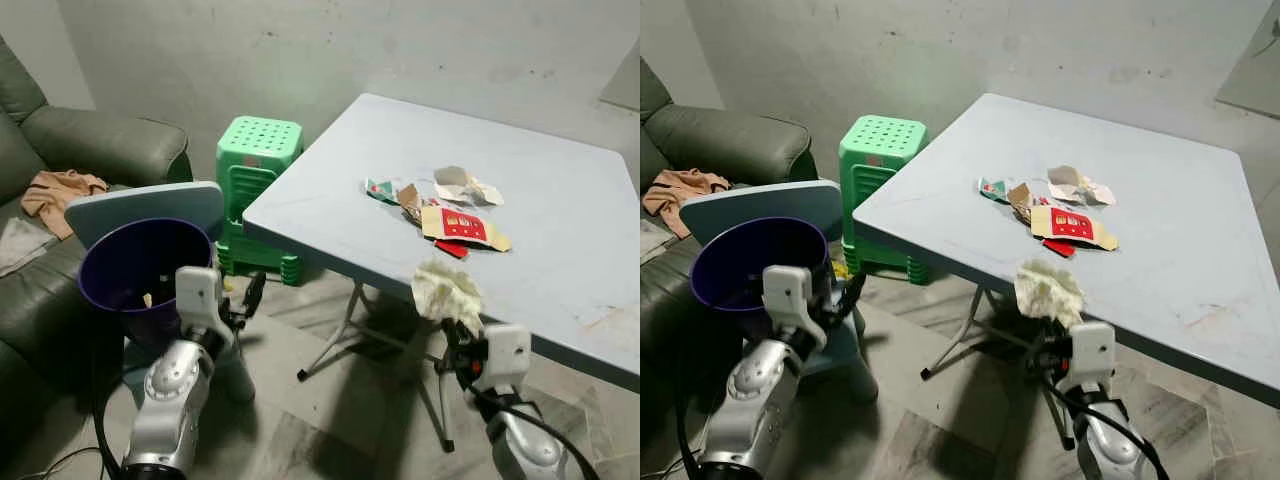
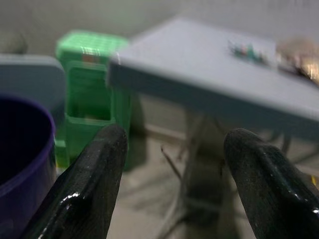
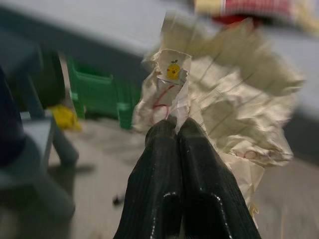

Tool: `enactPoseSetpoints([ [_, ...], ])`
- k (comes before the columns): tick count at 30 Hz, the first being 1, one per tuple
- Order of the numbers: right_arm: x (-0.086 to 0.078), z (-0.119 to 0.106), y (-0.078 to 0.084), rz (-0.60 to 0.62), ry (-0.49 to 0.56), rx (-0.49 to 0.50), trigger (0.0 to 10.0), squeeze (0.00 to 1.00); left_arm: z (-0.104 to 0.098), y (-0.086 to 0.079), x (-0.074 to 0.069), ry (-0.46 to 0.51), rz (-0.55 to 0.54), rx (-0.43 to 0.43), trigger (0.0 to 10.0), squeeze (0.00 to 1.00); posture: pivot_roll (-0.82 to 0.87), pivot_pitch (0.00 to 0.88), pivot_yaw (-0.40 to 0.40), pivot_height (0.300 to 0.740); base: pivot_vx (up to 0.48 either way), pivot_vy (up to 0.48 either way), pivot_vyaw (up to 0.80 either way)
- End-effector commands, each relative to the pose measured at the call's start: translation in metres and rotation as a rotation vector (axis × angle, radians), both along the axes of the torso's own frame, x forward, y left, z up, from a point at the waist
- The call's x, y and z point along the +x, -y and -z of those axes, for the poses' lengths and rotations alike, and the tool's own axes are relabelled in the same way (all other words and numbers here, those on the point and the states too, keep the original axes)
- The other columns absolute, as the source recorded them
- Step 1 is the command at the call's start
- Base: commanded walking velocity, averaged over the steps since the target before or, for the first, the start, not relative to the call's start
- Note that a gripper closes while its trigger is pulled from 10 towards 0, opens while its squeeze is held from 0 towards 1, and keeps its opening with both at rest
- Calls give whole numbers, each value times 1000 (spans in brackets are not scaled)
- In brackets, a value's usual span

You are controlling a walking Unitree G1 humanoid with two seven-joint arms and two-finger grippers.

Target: Picking trash to rubbish bin

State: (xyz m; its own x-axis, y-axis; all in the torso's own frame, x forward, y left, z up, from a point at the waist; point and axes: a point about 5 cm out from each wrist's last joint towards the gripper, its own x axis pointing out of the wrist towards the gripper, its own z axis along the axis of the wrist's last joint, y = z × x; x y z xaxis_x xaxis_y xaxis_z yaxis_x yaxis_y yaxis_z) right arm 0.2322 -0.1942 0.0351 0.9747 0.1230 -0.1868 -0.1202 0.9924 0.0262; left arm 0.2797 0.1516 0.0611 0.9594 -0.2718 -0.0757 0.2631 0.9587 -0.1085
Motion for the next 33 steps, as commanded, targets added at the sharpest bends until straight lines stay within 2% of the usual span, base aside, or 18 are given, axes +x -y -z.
enactPoseSetpoints([
  [1,-4,11,4,17,-40,-8,10000,0,13,4,-5,-32,35,32,10000,0,-80,22,-69,740,0,0,0],
  [2,-5,13,4,19,-47,-9,10000,0,15,4,-6,-38,36,37,10000,0,-80,22,-69,740,0,0,0],
  [4,-14,37,8,39,-134,-19,10000,0,39,2,-14,-116,29,45,10000,0,-78,19,-66,740,0,0,0],
  [5,-14,37,8,39,-134,-19,10000,0,39,2,-14,-116,29,45,10000,0,-78,19,-66,740,0,0,0],
  [6,-19,51,11,56,-190,-36,10000,0,52,1,-19,-165,38,44,10000,0,-79,16,-62,740,0,0,0],
  [9,-23,59,13,76,-227,-30,10000,0,60,1,-22,-189,36,55,10000,0,-76,13,-59,740,0,0,0],
  [11,-30,74,16,106,-303,-44,10000,0,76,-3,-27,-279,16,69,10000,0,-79,8,-51,740,0,0,0],
  [14,-34,82,17,117,-346,-50,10000,0,84,-4,-30,-323,10,85,10000,0,-79,3,-47,740,0,0,0],
  [15,-39,90,19,140,-396,-56,10000,0,92,-6,-35,-368,6,97,10000,0,-83,1,-44,740,0,0,0],
  [16,-39,90,19,140,-396,-56,10000,0,92,-6,-35,-368,6,97,10000,0,-83,1,-44,740,0,0,0],
  [18,-51,101,23,182,-492,-63,10000,0,106,-10,-47,-468,-18,99,10000,0,-80,0,-40,740,0,0,0],
  [21,-56,107,23,202,-543,-64,10000,0,113,-13,-55,-524,-22,126,10000,0,-83,0,-36,740,0,0,0],
  [26,-66,115,23,226,-617,-48,10000,0,122,-13,-66,-596,-39,108,10000,0,-80,0,-37,740,0,0,0],
  [27,-69,118,22,246,-646,-26,10000,0,127,-14,-72,-632,-34,135,10000,0,-86,0,-36,740,0,0,0],
  [33,-90,130,17,279,-761,0,10000,0,134,-12,-81,-681,-59,139,10000,0,-88,0,-40,740,0,0,0],
])
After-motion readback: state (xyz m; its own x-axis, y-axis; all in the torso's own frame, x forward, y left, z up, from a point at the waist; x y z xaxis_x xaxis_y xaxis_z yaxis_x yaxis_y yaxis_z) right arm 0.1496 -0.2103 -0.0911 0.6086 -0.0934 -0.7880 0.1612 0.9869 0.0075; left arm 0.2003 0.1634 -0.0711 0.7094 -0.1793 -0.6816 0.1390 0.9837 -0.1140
